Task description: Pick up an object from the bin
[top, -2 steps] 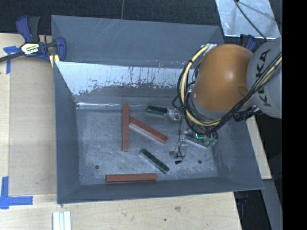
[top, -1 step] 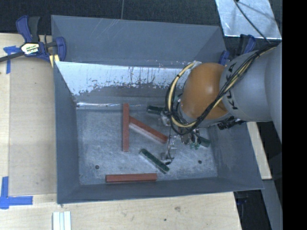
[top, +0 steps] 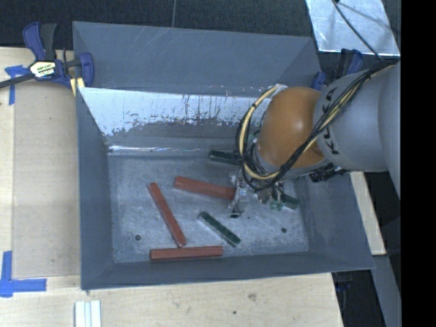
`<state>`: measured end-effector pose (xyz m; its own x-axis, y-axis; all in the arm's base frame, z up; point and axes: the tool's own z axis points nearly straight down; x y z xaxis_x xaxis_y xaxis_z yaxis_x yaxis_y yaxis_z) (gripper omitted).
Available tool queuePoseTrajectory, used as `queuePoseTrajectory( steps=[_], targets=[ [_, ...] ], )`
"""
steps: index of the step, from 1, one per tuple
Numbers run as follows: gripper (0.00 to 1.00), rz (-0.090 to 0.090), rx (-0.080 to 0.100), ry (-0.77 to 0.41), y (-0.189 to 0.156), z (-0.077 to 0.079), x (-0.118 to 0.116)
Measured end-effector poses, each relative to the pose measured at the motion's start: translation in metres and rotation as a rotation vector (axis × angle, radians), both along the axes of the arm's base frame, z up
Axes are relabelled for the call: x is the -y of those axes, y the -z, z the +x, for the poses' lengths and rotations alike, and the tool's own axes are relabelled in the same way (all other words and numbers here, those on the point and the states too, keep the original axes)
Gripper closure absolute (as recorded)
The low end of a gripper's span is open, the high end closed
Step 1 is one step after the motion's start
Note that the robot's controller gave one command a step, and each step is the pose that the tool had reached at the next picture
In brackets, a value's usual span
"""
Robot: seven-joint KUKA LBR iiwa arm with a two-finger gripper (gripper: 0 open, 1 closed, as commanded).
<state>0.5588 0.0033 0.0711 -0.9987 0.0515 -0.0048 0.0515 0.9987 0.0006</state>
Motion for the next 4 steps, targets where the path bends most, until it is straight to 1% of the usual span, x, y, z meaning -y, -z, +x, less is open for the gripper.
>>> queuePoseTrajectory(
  steps=[1, 2, 3, 4],
  targets=[
    [0.0, 0.0, -0.002, 0.0, 0.0008, -0.0008, -0.0001],
    [1.0, 0.0, 0.0, 0.0, 0.0001, -0.0002, 0.0],
    [0.0, 0.0, -0.002, 0.0, 0.0008, -0.0008, 0.0],
    [1.0, 0.001, 0.0, 0.001, 0.0005, 0.0, -0.0002]
  ],
)
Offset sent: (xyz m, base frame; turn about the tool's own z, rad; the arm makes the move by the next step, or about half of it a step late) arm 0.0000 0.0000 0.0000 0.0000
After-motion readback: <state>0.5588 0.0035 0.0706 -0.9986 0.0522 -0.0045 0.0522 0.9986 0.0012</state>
